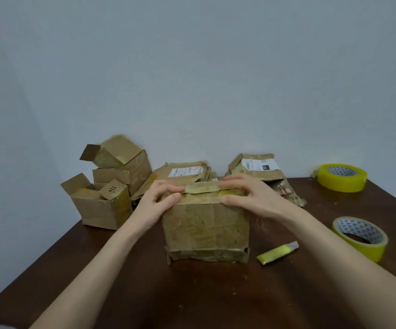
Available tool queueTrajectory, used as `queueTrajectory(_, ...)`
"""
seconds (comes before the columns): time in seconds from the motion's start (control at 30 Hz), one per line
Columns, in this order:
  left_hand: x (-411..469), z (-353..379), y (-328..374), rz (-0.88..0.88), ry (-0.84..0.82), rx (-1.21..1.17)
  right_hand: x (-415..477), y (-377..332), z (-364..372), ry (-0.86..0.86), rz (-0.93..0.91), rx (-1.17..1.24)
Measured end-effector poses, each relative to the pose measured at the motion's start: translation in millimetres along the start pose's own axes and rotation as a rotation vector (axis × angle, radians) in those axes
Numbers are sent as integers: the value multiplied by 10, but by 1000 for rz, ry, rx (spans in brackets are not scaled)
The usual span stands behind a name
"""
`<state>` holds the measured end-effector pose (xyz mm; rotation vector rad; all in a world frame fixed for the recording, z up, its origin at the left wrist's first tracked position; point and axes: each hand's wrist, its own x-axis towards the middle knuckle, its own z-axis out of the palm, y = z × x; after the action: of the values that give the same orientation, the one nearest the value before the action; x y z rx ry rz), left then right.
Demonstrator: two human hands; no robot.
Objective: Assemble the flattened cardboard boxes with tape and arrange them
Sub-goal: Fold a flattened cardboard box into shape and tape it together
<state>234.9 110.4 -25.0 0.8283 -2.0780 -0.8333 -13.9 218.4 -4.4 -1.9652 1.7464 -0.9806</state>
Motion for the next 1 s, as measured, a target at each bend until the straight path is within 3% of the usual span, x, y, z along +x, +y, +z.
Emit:
queueTrajectory(0.1, 1, -15, 66, 16, -14, 137, 11, -99, -26, -89, 17, -218)
queueTrajectory(0.23, 70, 57, 369, 133, -127, 582, 36, -234, -7, -173, 25, -556)
queueTrajectory(0.33, 92, 182, 479, 41, -236, 746, 58, -282, 65, -181, 43, -593)
queueTrajectory(0.43, 123, 203, 465, 73, -298, 894, 53, -309, 98, -180, 55, -616)
queueTrajectory(0.57, 158, 237, 380, 122, -327, 964, 80, -311, 76, -215, 49, -697)
queueTrajectory(0.7, -17, 234, 77, 55, -362, 777, 154, -348, 275, -173, -15, -663)
queueTrajectory(0.8, -10, 185, 17, -6, -318, 696, 221, -335, 358, -47, 5, -463)
queueTrajectory(0.9, 193, 224, 191, 6, -335, 787, 228, -236, 269, 38, 72, -228)
queueTrajectory(1.0, 360, 369, 283, 30, -442, 789, 240, -180, 226, -8, 85, -244)
